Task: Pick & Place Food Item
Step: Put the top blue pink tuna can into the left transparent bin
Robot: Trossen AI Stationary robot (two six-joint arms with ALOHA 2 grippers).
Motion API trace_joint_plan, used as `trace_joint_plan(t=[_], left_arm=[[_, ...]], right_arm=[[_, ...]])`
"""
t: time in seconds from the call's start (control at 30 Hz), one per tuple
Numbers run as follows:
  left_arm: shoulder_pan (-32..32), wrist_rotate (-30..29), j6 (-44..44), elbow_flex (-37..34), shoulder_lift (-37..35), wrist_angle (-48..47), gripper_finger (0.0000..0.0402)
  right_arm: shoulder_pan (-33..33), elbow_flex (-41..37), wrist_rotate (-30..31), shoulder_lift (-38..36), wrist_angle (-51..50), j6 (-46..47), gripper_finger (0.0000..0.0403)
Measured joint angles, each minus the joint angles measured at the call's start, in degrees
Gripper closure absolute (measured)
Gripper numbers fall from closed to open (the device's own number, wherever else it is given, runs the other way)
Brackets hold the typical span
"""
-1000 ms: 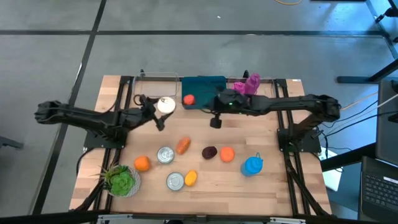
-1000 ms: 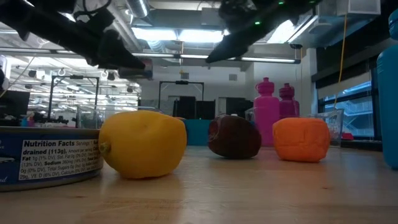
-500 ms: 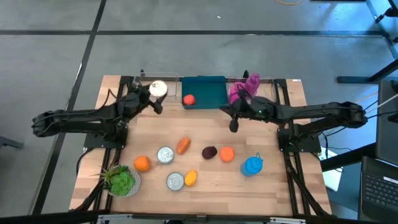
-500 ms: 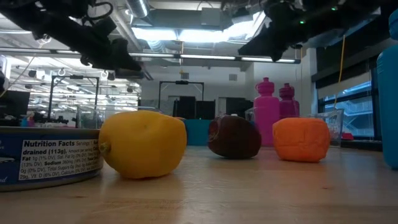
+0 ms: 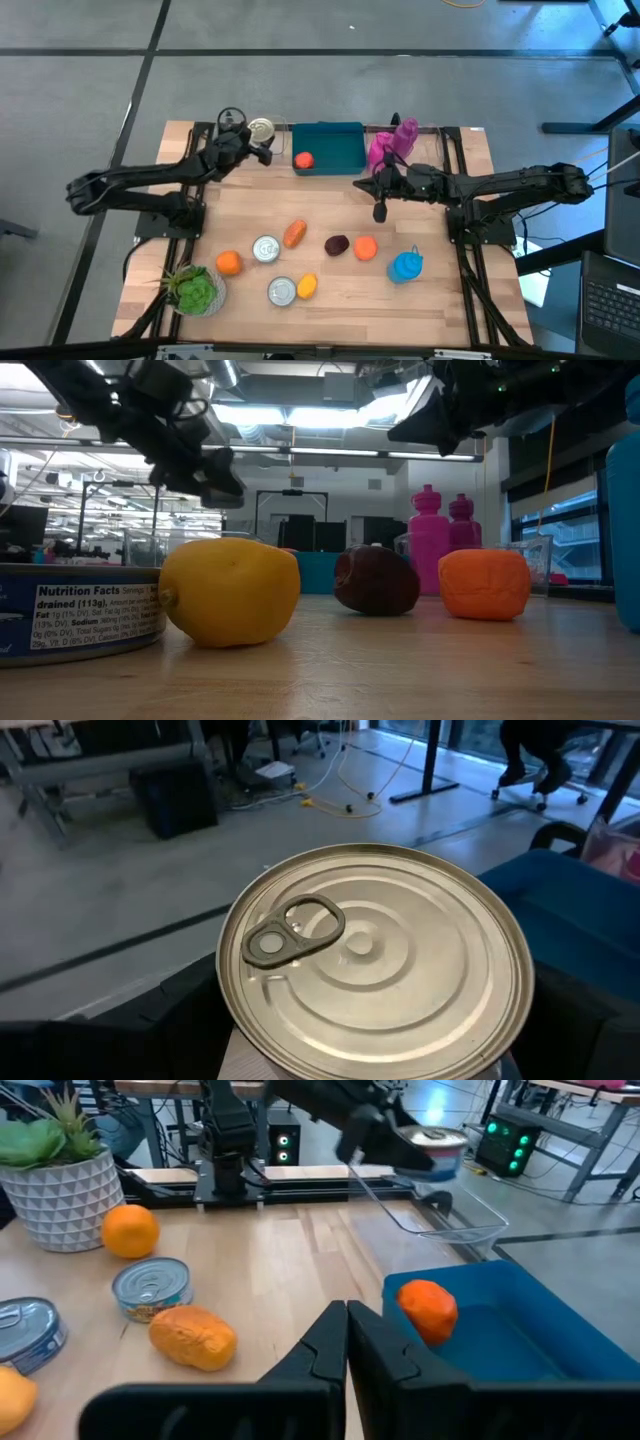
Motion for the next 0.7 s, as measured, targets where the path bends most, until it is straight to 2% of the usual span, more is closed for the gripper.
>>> trace_joint_plan(t=[0.13, 0.47, 0.7], left_arm=[[1.1, 0.4, -1.58, 0.01, 5.42, 3.74, 0.0055], [2.2, -3.0, -3.32, 5.5, 15.77, 3.8, 0.0055], [2.22, -3.28, -4.75, 7.96, 21.2, 4.53, 0.0055]], right_arm=[[0.45, 0.0, 0.0, 0.0, 0.0, -0.03, 0.0392], [0.46, 0.0, 0.0, 0.0, -0.27, -0.08, 0.0392], [0.46, 0.0, 0.0, 0.02, -0.48, -0.08, 0.0392]])
